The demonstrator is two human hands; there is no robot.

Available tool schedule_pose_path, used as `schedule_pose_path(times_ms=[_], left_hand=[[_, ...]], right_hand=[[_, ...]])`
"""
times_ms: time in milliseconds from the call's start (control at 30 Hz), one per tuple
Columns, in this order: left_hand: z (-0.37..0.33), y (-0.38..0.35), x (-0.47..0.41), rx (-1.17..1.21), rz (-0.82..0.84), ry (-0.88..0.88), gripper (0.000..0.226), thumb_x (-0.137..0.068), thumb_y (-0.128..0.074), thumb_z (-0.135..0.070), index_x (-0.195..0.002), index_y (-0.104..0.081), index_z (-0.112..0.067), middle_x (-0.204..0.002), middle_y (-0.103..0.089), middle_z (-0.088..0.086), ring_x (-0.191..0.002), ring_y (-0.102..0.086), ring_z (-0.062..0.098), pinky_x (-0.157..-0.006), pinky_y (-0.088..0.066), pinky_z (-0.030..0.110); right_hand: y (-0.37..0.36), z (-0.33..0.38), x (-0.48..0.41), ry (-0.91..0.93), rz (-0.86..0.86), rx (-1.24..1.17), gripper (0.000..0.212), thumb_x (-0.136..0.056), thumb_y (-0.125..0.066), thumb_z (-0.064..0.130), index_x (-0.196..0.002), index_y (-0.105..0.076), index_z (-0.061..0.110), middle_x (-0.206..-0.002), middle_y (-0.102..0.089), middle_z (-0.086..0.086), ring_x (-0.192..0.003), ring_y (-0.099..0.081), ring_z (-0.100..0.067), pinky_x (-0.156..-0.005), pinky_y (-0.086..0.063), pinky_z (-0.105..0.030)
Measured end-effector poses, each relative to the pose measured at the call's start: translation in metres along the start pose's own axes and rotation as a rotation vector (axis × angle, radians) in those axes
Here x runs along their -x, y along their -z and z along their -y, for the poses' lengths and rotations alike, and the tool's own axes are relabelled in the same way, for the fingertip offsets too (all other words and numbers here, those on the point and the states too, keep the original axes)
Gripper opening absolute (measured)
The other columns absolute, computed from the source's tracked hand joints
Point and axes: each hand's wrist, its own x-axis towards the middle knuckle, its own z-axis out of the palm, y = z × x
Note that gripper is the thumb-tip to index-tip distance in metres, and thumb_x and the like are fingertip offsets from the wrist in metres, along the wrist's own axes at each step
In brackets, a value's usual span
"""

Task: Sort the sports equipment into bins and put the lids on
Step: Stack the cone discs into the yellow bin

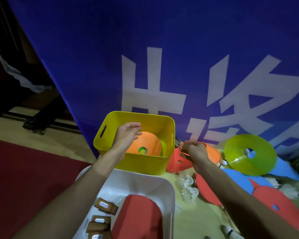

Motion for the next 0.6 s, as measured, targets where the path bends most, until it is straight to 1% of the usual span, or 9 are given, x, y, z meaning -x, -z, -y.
schedule_pose_path(times_ms=[100,167,233,300,367,433,500,600], left_hand=[[-0.009,-0.034,0.013,-0.102,0.145,-0.022,0.021,-0.093,-0.051,-0.004,-0.108,-0.064,-0.01,-0.099,-0.068,0.007,-0.088,-0.066,0.018,-0.08,-0.05,0.027],[-0.016,-0.061,0.02,-0.147,0.223,-0.043,0.022,-0.093,-0.047,-0.001,-0.106,-0.064,-0.01,-0.096,-0.068,0.006,-0.083,-0.065,0.017,-0.076,-0.049,0.026],[-0.021,-0.091,0.028,-0.148,0.281,-0.056,0.023,-0.093,-0.045,0.001,-0.1,-0.063,-0.012,-0.093,-0.068,0.005,-0.079,-0.065,0.015,-0.073,-0.048,0.025],[-0.022,-0.121,0.039,-0.146,0.316,-0.062,0.022,-0.093,-0.047,0.0,-0.098,-0.064,-0.014,-0.092,-0.069,0.004,-0.079,-0.066,0.014,-0.07,-0.049,0.021],[-0.02,-0.15,0.051,-0.159,0.342,-0.06,0.019,-0.093,-0.051,-0.002,-0.103,-0.064,-0.011,-0.094,-0.069,0.005,-0.081,-0.066,0.015,-0.07,-0.05,0.018],[-0.015,-0.177,0.061,-0.183,0.349,-0.05,0.019,-0.092,-0.052,-0.003,-0.106,-0.064,-0.009,-0.097,-0.07,0.007,-0.083,-0.067,0.015,-0.076,-0.05,0.024],[-0.008,-0.201,0.067,-0.195,0.35,-0.035,0.02,-0.092,-0.052,-0.004,-0.107,-0.065,-0.009,-0.097,-0.071,0.006,-0.082,-0.067,0.014,-0.076,-0.05,0.027],[-0.003,-0.231,0.073,-0.201,0.344,-0.015,0.018,-0.091,-0.053,-0.003,-0.096,-0.066,-0.015,-0.092,-0.071,0.004,-0.08,-0.068,0.014,-0.072,-0.049,0.024]], right_hand=[[0.043,-0.002,0.002,-0.01,-0.025,0.012,0.02,-0.087,-0.056,-0.004,-0.105,-0.062,0.004,-0.085,-0.061,-0.012,-0.084,-0.061,-0.025,-0.066,-0.054,-0.031],[0.074,-0.005,0.001,-0.029,-0.054,0.003,0.021,-0.087,-0.055,-0.004,-0.105,-0.061,0.003,-0.087,-0.062,-0.014,-0.081,-0.062,-0.026,-0.066,-0.053,-0.034],[0.107,-0.011,0.0,-0.047,-0.07,-0.014,0.022,-0.088,-0.053,-0.004,-0.107,-0.061,0.002,-0.091,-0.062,-0.014,-0.076,-0.061,-0.024,-0.061,-0.051,-0.031],[0.139,-0.018,-0.002,-0.068,-0.08,-0.03,0.024,-0.089,-0.053,-0.003,-0.111,-0.059,0.002,-0.09,-0.062,-0.012,-0.075,-0.06,-0.023,-0.058,-0.049,-0.028],[0.171,-0.022,-0.006,-0.079,-0.098,-0.055,0.024,-0.089,-0.054,-0.001,-0.113,-0.058,0.002,-0.084,-0.062,-0.01,-0.073,-0.06,-0.021,-0.059,-0.049,-0.028],[0.201,-0.026,-0.01,-0.08,-0.127,-0.074,0.024,-0.09,-0.055,0.001,-0.114,-0.058,0.002,-0.086,-0.061,-0.012,-0.071,-0.058,-0.02,-0.06,-0.05,-0.029],[0.231,-0.031,-0.016,-0.081,-0.158,-0.072,0.025,-0.091,-0.054,0.001,-0.116,-0.057,0.002,-0.093,-0.06,-0.016,-0.072,-0.058,-0.021,-0.061,-0.05,-0.029],[0.267,-0.037,-0.027,-0.082,-0.188,-0.054,0.028,-0.09,-0.055,-0.001,-0.117,-0.057,0.0,-0.09,-0.059,-0.016,-0.071,-0.058,-0.023,-0.059,-0.049,-0.03]])
